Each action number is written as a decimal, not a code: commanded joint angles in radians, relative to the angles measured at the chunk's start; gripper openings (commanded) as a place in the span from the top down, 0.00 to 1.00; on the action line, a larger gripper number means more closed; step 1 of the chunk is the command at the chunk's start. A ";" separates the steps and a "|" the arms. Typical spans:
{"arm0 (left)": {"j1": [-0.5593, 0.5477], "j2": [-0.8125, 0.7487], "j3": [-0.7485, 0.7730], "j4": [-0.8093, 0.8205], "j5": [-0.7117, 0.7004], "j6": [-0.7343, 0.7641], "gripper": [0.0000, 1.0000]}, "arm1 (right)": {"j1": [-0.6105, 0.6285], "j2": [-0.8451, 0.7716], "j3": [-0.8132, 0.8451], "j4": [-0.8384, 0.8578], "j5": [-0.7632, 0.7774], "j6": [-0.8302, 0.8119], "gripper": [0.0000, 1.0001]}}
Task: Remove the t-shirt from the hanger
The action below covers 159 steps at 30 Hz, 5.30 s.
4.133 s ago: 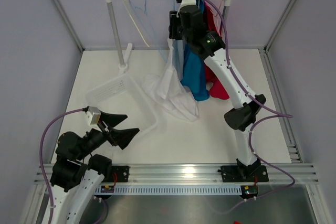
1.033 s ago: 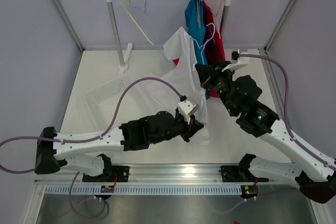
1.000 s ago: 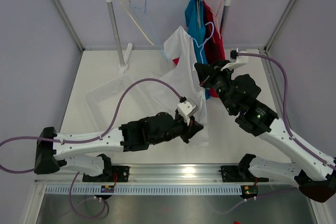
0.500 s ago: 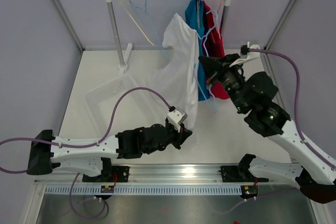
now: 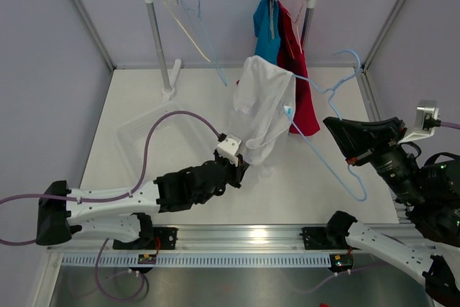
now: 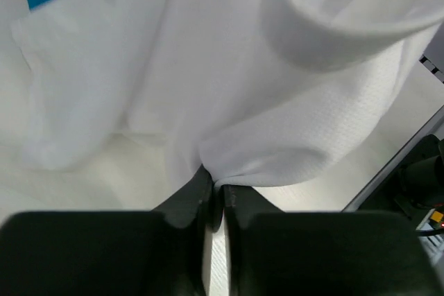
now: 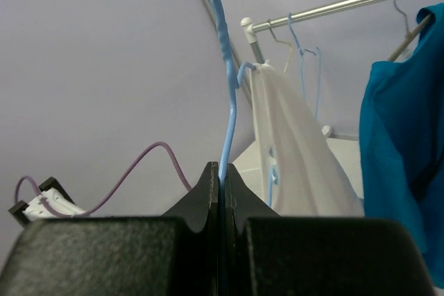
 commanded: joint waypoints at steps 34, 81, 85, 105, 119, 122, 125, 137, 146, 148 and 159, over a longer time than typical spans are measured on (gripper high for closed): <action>0.043 -0.105 0.582 0.035 -0.189 0.557 1.00 | 0.002 -0.248 -0.077 0.034 -0.081 0.061 1.00; 0.821 -0.330 0.327 -0.538 0.089 0.071 0.01 | 0.002 0.475 0.134 0.032 0.332 -0.253 1.00; 0.821 -0.419 0.337 -0.563 0.218 0.019 0.01 | 0.001 0.623 0.199 0.103 0.340 -0.311 1.00; 0.821 -0.837 0.067 -0.559 0.386 0.042 0.01 | -0.175 1.276 0.776 0.230 0.225 -0.336 1.00; 0.822 -0.867 -0.021 -0.505 0.446 0.059 0.01 | -0.191 1.508 0.974 0.219 0.219 -0.306 1.00; 0.822 -0.878 -0.025 -0.506 0.424 0.064 0.01 | -0.191 1.542 1.015 0.195 0.222 -0.307 1.00; 0.824 -0.871 -0.027 -0.509 0.392 0.067 0.01 | -0.191 1.522 0.957 0.206 0.232 -0.286 0.97; 0.839 -0.881 -0.031 -0.508 0.383 0.071 0.01 | -0.185 1.126 0.652 0.175 0.147 -0.226 0.27; 0.844 -0.878 -0.030 -0.509 0.392 0.076 0.01 | -0.266 0.977 0.618 0.019 0.142 -0.241 0.60; 0.845 -0.877 -0.030 -0.509 0.389 0.076 0.01 | -0.300 1.020 0.683 -0.044 0.140 -0.244 0.65; 0.852 -0.864 -0.030 -0.509 0.401 0.080 0.01 | -0.410 1.307 1.101 -0.291 0.052 -0.240 0.55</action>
